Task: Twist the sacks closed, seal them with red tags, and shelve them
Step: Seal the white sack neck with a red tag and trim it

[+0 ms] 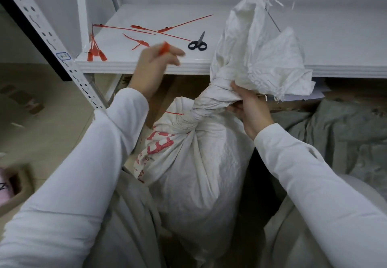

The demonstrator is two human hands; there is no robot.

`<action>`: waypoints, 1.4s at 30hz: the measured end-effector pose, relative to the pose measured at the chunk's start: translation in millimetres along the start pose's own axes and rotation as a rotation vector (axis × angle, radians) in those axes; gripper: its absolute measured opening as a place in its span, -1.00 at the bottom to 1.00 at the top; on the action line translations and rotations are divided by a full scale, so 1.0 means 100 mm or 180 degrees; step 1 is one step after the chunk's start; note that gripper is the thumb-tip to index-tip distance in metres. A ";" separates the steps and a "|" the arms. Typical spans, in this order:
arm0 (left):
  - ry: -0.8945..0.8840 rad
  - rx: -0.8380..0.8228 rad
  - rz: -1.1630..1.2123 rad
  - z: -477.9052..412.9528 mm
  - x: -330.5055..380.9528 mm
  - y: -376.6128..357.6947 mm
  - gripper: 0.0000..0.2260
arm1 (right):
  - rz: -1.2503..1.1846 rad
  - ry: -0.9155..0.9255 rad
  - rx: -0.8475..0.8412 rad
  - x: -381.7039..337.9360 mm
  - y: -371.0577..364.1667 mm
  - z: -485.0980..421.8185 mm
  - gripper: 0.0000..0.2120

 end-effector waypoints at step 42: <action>0.1587 -0.1101 0.0458 0.32 -0.55 -0.36 -0.78 | 0.0092 0.0109 -0.0085 0.00 -0.17 -0.09 -0.46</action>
Point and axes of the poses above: each hand's wrist, its own z-axis away from the middle knuckle, its own y-axis out of the back of the hand, x = y × z, the point moved 10 cm from there along -z, towards the middle knuckle, and after that the axes turned 14 degrees about -y, right-handed, at the moved point
